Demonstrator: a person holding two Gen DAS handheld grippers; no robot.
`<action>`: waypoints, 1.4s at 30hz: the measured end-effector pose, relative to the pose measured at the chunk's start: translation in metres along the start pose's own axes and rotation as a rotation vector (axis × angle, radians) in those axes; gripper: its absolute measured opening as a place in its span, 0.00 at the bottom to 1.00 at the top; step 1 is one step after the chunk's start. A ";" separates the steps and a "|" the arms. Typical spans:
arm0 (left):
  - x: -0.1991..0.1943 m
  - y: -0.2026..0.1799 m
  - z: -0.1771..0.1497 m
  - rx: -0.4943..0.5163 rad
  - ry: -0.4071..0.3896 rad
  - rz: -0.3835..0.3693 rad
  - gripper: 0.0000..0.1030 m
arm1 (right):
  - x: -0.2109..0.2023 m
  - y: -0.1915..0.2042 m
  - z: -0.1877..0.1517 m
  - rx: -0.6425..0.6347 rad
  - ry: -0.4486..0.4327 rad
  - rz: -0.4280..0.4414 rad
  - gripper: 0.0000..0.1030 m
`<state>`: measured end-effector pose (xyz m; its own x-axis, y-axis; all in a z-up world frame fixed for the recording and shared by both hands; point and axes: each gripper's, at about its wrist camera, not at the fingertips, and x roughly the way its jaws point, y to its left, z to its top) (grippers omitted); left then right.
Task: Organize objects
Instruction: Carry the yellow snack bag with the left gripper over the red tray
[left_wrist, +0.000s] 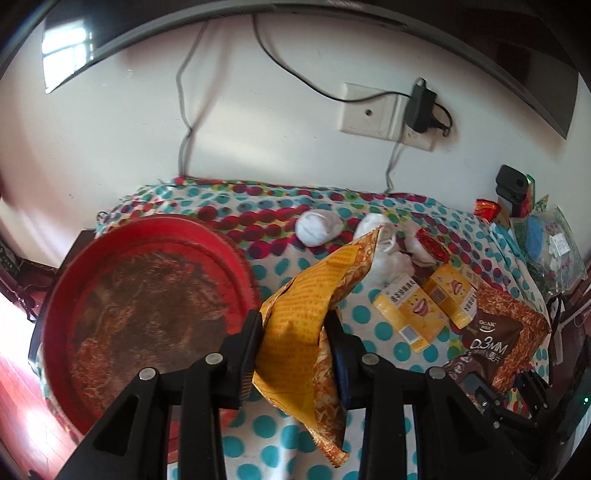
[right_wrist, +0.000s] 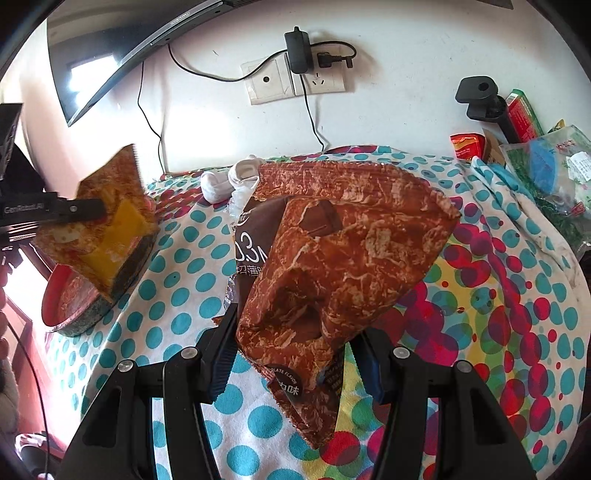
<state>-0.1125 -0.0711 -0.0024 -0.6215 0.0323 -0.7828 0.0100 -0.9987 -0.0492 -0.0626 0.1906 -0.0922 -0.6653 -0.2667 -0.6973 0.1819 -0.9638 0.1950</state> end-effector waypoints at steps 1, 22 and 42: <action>-0.002 0.004 0.000 -0.002 -0.002 0.005 0.33 | -0.001 0.000 0.000 0.000 -0.001 -0.002 0.52; -0.013 0.154 -0.013 -0.132 0.016 0.264 0.33 | -0.005 -0.005 -0.003 -0.015 0.030 -0.039 0.53; 0.024 0.226 -0.017 -0.190 0.069 0.436 0.34 | 0.001 -0.001 -0.004 -0.026 0.053 -0.052 0.53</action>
<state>-0.1125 -0.2954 -0.0429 -0.4739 -0.3791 -0.7948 0.4053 -0.8952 0.1853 -0.0608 0.1913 -0.0958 -0.6352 -0.2158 -0.7416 0.1672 -0.9758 0.1407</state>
